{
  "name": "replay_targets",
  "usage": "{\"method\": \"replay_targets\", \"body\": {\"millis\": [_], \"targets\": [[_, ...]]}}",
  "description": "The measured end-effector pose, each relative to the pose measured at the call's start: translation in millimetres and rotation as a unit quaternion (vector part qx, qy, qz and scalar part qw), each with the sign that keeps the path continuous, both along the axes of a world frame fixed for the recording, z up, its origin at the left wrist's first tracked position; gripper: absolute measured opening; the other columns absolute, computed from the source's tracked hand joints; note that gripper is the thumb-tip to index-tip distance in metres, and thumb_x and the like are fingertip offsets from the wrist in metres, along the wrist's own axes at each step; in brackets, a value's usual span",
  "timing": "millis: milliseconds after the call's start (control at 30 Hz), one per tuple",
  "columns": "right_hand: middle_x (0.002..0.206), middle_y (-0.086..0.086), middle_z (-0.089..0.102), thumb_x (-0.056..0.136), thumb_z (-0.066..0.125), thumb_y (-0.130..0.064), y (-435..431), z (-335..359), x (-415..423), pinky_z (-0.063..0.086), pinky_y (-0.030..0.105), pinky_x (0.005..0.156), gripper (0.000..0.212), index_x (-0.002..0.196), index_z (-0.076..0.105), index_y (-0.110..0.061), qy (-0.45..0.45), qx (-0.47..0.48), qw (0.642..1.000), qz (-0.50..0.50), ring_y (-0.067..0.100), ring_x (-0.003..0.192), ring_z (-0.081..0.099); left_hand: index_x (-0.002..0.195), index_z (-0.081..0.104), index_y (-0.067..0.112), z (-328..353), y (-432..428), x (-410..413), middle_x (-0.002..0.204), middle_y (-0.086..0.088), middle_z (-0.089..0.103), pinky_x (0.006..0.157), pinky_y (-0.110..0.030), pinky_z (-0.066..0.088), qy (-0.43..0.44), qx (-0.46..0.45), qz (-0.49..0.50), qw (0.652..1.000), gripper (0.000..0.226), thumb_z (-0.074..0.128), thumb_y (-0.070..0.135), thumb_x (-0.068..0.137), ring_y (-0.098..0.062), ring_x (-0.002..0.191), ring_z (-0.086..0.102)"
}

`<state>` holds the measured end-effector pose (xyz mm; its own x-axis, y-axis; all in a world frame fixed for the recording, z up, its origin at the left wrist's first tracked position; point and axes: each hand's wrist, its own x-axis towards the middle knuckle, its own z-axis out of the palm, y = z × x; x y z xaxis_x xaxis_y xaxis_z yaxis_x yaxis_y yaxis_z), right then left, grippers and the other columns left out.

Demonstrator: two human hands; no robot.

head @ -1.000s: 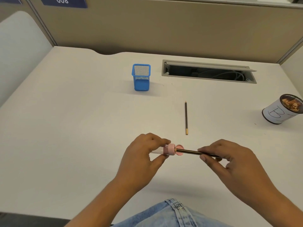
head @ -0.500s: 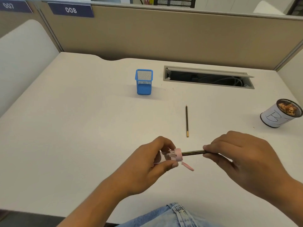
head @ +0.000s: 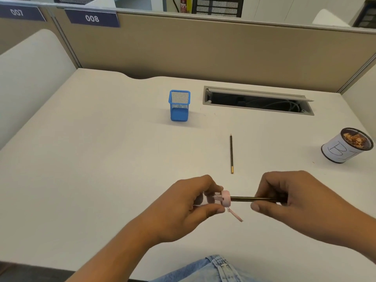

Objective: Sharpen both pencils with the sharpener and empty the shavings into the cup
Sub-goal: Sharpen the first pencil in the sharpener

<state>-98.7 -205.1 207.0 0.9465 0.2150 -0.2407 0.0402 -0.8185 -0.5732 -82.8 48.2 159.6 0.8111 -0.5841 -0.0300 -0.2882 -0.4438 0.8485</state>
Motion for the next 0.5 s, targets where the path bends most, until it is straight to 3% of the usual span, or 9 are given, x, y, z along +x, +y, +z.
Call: {"method": "replay_targets", "body": {"millis": [67,133,200,267,400,500], "targets": [[0.08,-0.022,0.066,0.078,0.074,-0.043,-1,7,1,0.044,0.015,0.054,0.015,0.083,0.059,-0.04,-0.109,-0.049,0.991,0.054,0.006,0.067,0.059,0.097,0.06,0.031,2,0,1,0.074,0.022,0.064,0.058,-0.022,0.039,0.033,-0.033,0.011,0.999,0.011,0.06,0.04,0.093,-0.01,0.061,0.048],[0.068,-0.018,0.062,0.083,0.072,-0.036,-4,12,5,0.044,0.016,0.051,0.013,0.082,0.058,-0.036,-0.222,-0.092,0.962,0.13,0.008,0.063,0.057,0.094,0.062,0.026,5,-2,2,0.075,0.008,0.073,0.056,-0.022,0.04,0.074,-0.063,0.019,0.995,0.021,0.055,0.047,0.094,-0.014,0.059,0.054],[0.07,-0.013,0.064,0.088,0.067,-0.032,-8,11,9,0.047,0.032,0.047,0.012,0.08,0.065,-0.024,-0.315,-0.127,0.921,0.192,0.016,0.061,0.058,0.09,0.063,0.018,7,-4,3,0.066,0.001,0.071,0.05,-0.017,0.035,0.134,-0.108,0.032,0.985,0.029,0.054,0.046,0.094,-0.01,0.047,0.044],[0.071,-0.001,0.068,0.09,0.065,-0.028,-9,9,12,0.045,0.038,0.044,0.022,0.075,0.068,-0.013,-0.375,-0.15,0.889,0.217,0.028,0.057,0.057,0.091,0.063,0.014,9,-6,4,0.061,0.002,0.067,0.046,-0.019,0.033,0.176,-0.152,0.036,0.972,0.026,0.057,0.039,0.093,-0.011,0.043,0.038],[0.066,0.0,0.067,0.092,0.063,-0.029,-7,14,12,0.042,0.036,0.04,0.028,0.072,0.068,-0.011,-0.402,-0.168,0.872,0.225,0.029,0.051,0.055,0.103,0.062,0.017,11,-8,3,0.069,0.006,0.068,0.05,-0.013,0.041,0.174,-0.178,0.047,0.967,0.017,0.069,0.019,0.087,-0.004,0.051,0.053],[0.059,-0.007,0.061,0.091,0.059,-0.037,-6,16,8,0.04,0.032,0.036,0.028,0.071,0.062,-0.019,-0.337,-0.143,0.906,0.21,0.023,0.047,0.052,0.095,0.064,0.017,8,-8,1,0.087,0.013,0.073,0.064,-0.019,0.051,0.14,-0.165,0.056,0.975,0.014,0.073,0.013,0.085,-0.004,0.067,0.063]]}}
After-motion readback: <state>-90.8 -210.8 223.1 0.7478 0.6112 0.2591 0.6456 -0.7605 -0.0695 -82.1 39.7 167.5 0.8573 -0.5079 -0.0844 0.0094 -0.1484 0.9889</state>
